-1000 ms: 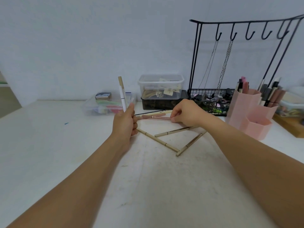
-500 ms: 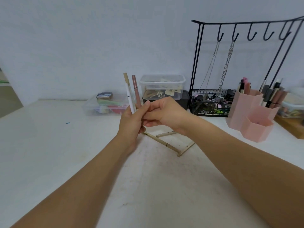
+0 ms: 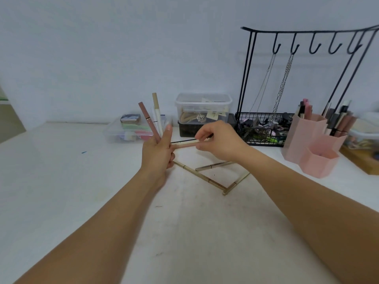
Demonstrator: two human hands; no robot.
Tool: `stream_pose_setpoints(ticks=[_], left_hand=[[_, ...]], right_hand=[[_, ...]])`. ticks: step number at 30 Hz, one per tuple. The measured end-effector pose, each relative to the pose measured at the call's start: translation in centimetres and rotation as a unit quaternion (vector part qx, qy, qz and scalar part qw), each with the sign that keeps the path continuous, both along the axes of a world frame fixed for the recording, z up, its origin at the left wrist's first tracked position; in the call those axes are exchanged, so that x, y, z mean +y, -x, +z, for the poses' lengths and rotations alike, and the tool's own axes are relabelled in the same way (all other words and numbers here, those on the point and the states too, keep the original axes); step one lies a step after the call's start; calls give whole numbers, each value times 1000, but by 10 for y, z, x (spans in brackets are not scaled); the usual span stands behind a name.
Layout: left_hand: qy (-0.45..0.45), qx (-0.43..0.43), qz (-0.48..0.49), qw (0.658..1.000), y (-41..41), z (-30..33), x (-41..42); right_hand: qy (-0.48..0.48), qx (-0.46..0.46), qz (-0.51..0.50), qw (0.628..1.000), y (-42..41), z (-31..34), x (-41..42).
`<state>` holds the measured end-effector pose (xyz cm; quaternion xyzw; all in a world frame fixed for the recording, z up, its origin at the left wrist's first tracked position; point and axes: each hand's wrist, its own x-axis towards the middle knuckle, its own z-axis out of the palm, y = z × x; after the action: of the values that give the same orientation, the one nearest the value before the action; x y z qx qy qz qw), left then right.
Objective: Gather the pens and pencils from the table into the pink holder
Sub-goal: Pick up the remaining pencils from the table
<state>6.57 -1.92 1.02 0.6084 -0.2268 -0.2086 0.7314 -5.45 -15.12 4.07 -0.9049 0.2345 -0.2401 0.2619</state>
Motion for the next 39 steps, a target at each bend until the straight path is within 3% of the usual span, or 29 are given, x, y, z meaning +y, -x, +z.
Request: stream_pose_setpoints(ticks=[8,13,16,23,30,34,39], left_hand=[[17,5,44,999,-3,-4,2],[6,-17,51,999,-6,-7,0],[-7,-21,48,999,-7,-7,0],[-6,28,-3,1000,6,1,-2],[-38,11,-16,999,13,2,-3],[-20,31,-37,999,15,5,-1],[15,42,-98,994,24,11,1]], right_hand=[[176,169,17,970,-31,-6,-25],[171,233,39,957,-58,-10,-24],[148,215,19,965,-59,-9,-24],[109,260,1,959,-10,10,-22],[50,206,20,977,14,16,-30],[15,117,24,993,17,33,-30],[-180,-64,74,979,19,53,-15]])
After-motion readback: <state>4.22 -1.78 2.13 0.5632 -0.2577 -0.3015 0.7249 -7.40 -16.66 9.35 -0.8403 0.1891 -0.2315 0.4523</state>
